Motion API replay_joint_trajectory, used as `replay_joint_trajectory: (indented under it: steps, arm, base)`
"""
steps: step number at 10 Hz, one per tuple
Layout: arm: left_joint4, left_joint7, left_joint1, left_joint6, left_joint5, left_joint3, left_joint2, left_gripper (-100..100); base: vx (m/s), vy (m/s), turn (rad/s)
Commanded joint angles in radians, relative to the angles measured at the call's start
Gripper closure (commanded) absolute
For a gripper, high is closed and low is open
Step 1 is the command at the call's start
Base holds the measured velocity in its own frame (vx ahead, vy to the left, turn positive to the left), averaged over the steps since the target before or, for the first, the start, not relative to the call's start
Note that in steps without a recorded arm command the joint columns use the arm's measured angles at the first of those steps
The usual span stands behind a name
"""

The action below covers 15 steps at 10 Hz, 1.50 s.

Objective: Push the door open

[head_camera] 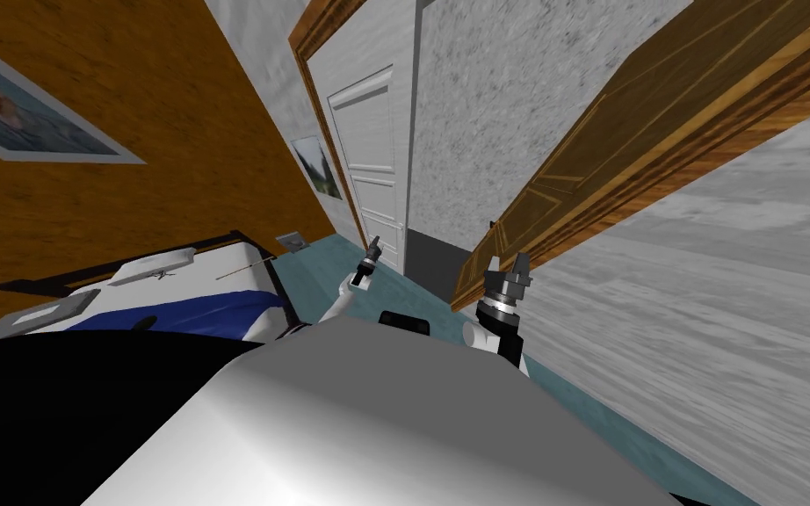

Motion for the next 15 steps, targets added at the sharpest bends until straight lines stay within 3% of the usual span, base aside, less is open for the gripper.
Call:
replay_joint_trajectory:
  steps: [1, 7, 11, 15]
  arm:
    - [0.033, 0.012, -0.011, -0.004, -0.004, 0.0, 0.006, -100]
    - [0.223, 0.091, -0.118, -0.014, -0.045, -0.012, 0.035, -100]
    - [0.291, 0.116, -0.152, -0.018, -0.058, -0.016, 0.044, -100]
    - [0.407, 0.162, -0.215, -0.024, -0.083, -0.023, 0.06, -100]
  base:
    - [0.051, 0.062, -0.027]
    - [0.06, 0.077, -0.082]
    - [0.059, 0.063, -0.05]
    - [0.055, 0.072, -0.072]
